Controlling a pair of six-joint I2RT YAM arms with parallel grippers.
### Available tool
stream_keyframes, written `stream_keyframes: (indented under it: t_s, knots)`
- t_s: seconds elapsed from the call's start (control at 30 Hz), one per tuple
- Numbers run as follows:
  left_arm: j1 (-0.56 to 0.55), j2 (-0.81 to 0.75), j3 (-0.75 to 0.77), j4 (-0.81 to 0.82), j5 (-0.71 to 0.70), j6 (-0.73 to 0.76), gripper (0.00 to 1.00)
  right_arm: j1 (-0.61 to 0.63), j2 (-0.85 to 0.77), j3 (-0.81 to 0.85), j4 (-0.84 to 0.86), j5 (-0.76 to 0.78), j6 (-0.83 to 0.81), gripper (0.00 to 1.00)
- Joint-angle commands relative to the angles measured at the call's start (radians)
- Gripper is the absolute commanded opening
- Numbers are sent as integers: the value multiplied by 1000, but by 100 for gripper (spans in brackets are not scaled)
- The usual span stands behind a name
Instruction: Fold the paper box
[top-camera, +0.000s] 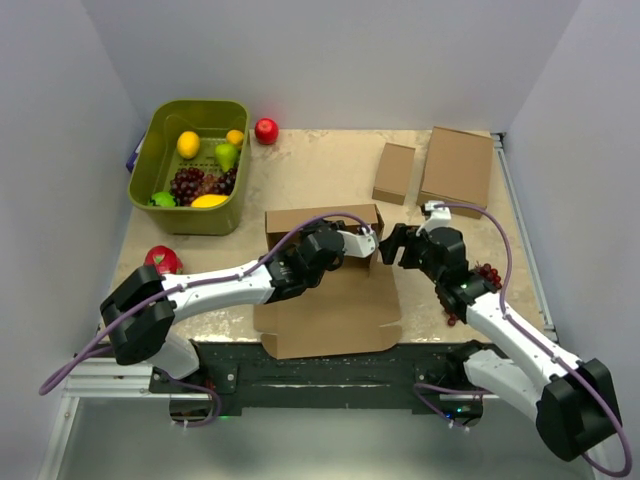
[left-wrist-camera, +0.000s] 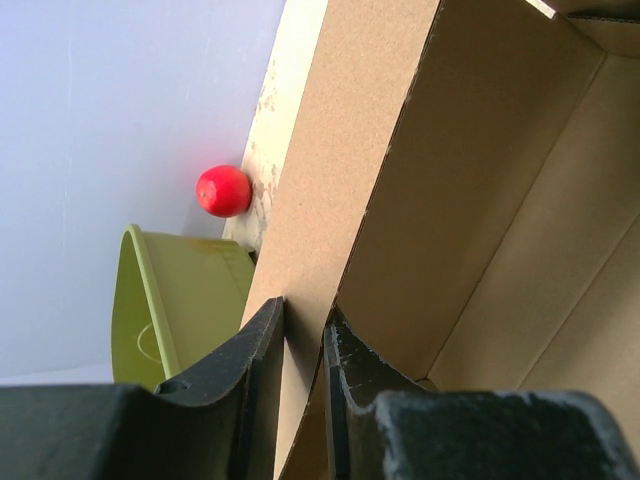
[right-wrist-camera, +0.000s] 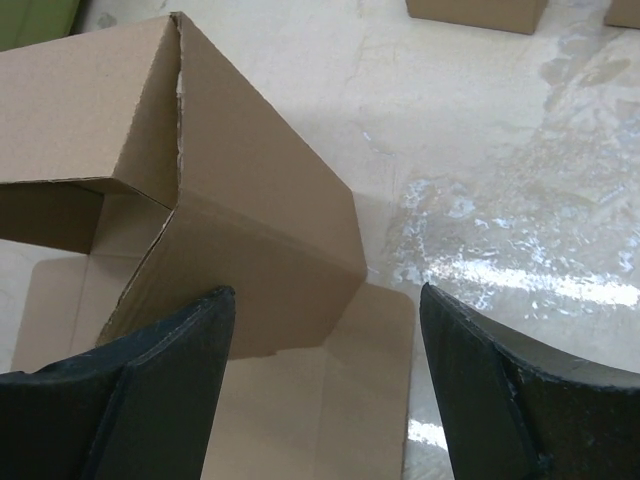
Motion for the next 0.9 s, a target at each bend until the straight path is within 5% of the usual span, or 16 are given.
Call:
stream_keyframes:
  t_s: [0.0,0.87]
  knots:
    - [-26,19,-48,-96,104,-39,0,1,36,-11,147,-77,-24,80]
    - [-41,4,-57,-96,109,-32,0,1,199,-94,563,-106,-96,74]
